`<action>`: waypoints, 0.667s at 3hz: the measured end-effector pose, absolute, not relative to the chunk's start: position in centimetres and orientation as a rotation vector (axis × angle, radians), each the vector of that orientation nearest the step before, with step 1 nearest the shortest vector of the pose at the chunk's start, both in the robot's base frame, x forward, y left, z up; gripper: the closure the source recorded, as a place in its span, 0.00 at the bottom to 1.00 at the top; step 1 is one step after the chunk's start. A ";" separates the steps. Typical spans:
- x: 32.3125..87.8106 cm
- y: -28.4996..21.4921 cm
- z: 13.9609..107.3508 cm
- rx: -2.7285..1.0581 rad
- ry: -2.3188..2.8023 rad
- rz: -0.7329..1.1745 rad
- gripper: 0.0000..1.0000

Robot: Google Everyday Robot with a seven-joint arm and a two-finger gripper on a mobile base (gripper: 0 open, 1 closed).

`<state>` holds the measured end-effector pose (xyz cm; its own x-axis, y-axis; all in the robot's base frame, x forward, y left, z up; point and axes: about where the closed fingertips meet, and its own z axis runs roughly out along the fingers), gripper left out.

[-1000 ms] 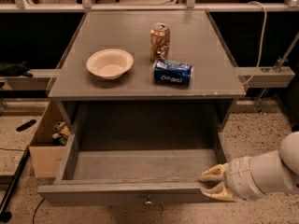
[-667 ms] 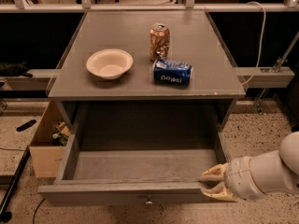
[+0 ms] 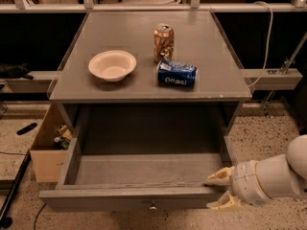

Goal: Open top drawer

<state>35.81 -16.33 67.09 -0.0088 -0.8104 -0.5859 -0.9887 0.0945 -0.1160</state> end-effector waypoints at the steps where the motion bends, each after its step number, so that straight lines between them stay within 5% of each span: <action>1: 35.8 -16.3 67.1 -1.760 1.863 0.452 0.00; 2: 35.8 -16.3 67.1 -1.760 1.863 0.452 0.00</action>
Offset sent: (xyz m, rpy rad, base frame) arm 0.0000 0.0000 0.0000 0.0000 0.0000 0.0000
